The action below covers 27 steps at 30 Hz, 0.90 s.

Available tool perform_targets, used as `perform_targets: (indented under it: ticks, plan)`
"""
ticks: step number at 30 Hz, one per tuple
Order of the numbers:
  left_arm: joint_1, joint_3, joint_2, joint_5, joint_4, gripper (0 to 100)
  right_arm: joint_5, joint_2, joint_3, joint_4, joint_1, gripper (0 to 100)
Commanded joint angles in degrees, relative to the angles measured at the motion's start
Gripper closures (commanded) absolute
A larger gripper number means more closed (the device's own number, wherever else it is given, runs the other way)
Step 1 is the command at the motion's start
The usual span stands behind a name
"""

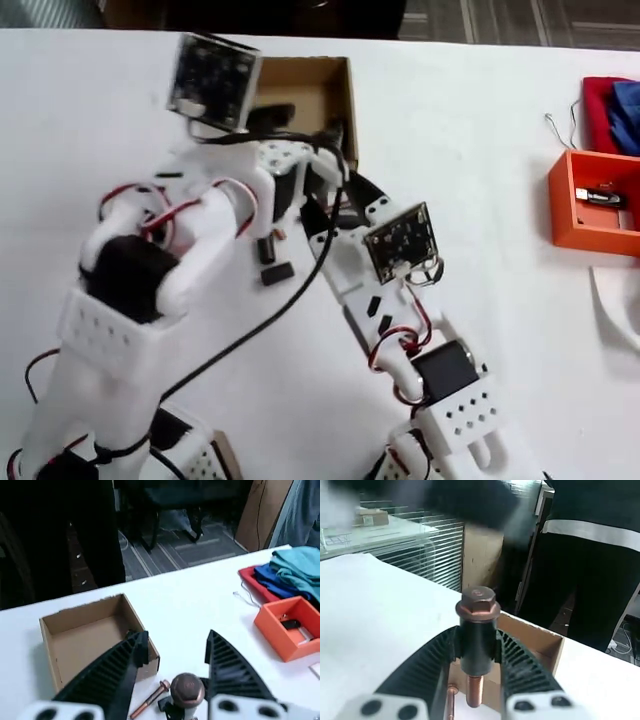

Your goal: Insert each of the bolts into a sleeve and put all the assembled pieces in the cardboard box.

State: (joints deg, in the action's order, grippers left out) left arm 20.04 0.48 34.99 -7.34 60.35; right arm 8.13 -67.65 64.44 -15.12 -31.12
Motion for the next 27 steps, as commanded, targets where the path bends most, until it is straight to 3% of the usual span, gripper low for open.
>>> perform_targets:
  ticks: [1, 5, 9, 12, 15, 20, 27]
  plan:
    - [-2.90, -9.80, 0.44, 0.35, 1.05, 80, 0.35, -1.01, -1.23, -0.40, -0.13, 97.7]
    - [-11.34, -15.60, 0.44, 0.44, 6.15, 80, 0.35, -1.01, -1.23, -0.75, -0.04, 97.7]
    - [-26.46, -13.76, 0.44, 0.53, 17.05, 80, 0.00, -0.84, -5.10, -6.73, 1.19, 97.8]
    - [-37.71, -6.73, 0.26, 0.53, 26.73, 80, 0.00, 0.31, -13.80, -13.67, 5.41, 97.8]
    - [-44.40, 6.55, -0.09, 0.62, 28.75, 80, -0.09, 6.02, -24.26, -18.33, 9.71, 97.8]
    - [-46.51, 35.21, 0.09, 4.75, 14.59, 80, -0.09, 25.19, -44.66, -26.77, 9.71, 97.8]
    - [-46.51, 63.60, 0.26, 31.65, -21.10, 80, -6.33, 59.47, -78.68, -38.20, 10.24, 97.8]
